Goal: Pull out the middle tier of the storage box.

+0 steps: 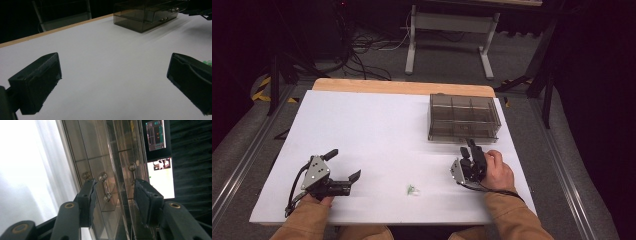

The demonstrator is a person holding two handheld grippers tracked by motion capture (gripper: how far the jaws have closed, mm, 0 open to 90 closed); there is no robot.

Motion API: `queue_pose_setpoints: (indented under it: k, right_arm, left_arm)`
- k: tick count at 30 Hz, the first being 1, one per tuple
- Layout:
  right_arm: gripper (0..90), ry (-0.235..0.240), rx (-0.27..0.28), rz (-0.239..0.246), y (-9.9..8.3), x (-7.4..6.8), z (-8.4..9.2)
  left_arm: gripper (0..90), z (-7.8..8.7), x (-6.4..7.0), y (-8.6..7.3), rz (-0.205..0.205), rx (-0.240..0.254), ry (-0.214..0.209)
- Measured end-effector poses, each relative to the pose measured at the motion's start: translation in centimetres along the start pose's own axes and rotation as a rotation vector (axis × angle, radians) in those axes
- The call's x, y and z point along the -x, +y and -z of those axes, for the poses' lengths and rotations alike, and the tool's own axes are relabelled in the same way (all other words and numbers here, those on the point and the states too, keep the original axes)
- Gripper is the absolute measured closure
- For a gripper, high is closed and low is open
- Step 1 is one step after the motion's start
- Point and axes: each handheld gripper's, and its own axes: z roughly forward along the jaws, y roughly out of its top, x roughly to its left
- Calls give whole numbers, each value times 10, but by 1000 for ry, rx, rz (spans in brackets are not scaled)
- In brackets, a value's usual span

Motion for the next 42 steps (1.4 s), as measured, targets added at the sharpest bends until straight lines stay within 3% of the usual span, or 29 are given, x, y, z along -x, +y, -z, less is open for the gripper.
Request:
queue_pose_setpoints:
  k: [7, 12, 13, 16, 17, 26, 32, 37, 39, 42]
  right_arm:
    - [555, 6, 16, -26, 1, 1, 4]
    - [547, 32, 42, -80, 0, 5, 9]
    - [556, 37, 54, -116, 0, 6, 11]
    - [564, 45, 66, -139, 0, 8, 13]
    - [563, 60, 80, -167, -1, 10, 15]
    - [501, 137, 130, -234, -3, 14, 19]
    - [433, 211, 200, -301, -6, 18, 23]
    - [381, 275, 202, -351, -9, 19, 24]
    - [348, 326, 203, -393, -10, 20, 23]
    - [307, 365, 206, -444, -13, 22, 23]
  left_arm:
    - [5, 0, 0, 0, 3, 0, 0]
    - [5, 0, 0, 0, -1, -1, 0]
    - [5, 0, 0, 0, 1, -4, -1]
    - [5, 0, 0, 0, 3, -3, -2]
    - [5, 0, 0, 0, 1, -4, -1]
    - [5, 0, 0, 0, 5, -5, -2]
    - [5, 0, 0, 0, 6, -5, -1]
    - [5, 0, 0, 0, 6, -5, -1]
    - [5, 0, 0, 0, 6, -5, 0]
    - [5, 0, 0, 0, 6, -5, -1]
